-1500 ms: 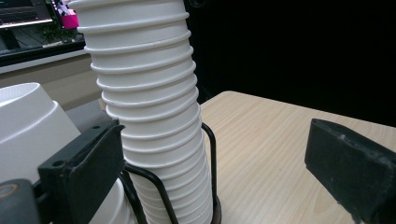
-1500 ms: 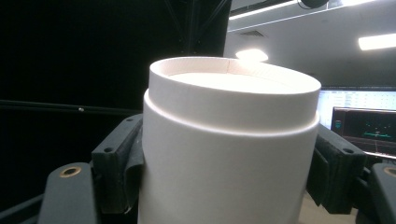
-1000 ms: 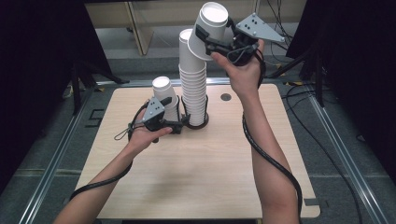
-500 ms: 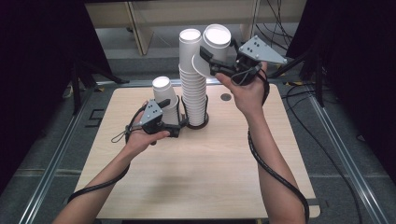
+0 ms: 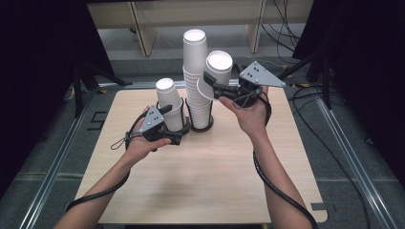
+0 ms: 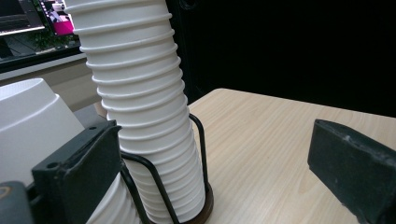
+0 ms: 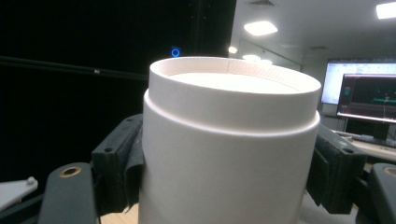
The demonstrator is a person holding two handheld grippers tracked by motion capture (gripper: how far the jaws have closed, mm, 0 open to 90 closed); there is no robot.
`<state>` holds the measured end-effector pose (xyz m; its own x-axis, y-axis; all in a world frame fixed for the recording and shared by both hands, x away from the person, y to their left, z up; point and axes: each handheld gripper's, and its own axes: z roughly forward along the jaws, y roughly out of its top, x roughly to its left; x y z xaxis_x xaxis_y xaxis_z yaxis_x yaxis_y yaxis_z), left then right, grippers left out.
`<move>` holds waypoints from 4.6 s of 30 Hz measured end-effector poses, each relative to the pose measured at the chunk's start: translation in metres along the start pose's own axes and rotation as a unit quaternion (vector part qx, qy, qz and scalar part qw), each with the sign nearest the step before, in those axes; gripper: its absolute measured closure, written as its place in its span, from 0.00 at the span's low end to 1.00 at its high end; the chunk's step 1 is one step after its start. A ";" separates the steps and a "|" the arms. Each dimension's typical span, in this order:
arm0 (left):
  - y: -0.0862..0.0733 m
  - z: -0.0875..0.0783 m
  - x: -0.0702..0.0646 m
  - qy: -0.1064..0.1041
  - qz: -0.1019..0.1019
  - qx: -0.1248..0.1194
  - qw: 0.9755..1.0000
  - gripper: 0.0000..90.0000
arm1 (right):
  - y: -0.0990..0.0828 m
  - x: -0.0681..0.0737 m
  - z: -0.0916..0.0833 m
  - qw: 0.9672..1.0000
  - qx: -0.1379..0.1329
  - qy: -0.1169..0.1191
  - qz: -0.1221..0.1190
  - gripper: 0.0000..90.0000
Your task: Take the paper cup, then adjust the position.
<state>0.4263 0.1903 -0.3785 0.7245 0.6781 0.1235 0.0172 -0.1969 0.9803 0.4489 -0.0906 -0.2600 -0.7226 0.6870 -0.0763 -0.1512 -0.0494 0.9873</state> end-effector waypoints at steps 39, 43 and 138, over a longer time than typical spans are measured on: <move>-0.035 -0.028 -0.032 -0.073 0.013 0.047 0.996 0.03 | -0.131 0.044 -0.029 0.989 0.115 0.045 0.076 0.27; -0.035 -0.027 -0.034 -0.080 0.009 0.044 0.996 0.03 | -0.134 0.045 -0.032 0.990 0.111 0.042 0.074 0.27; -0.042 0.016 -0.012 -0.159 0.079 0.193 0.965 0.25 | -0.158 0.054 -0.040 0.973 0.162 0.124 0.111 0.16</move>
<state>0.4278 0.1794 -0.4236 0.9128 0.3787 0.1528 0.1006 -0.5712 0.8146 0.4065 -0.0749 -0.4254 -0.8602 0.4869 0.1517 0.2177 0.0816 0.9726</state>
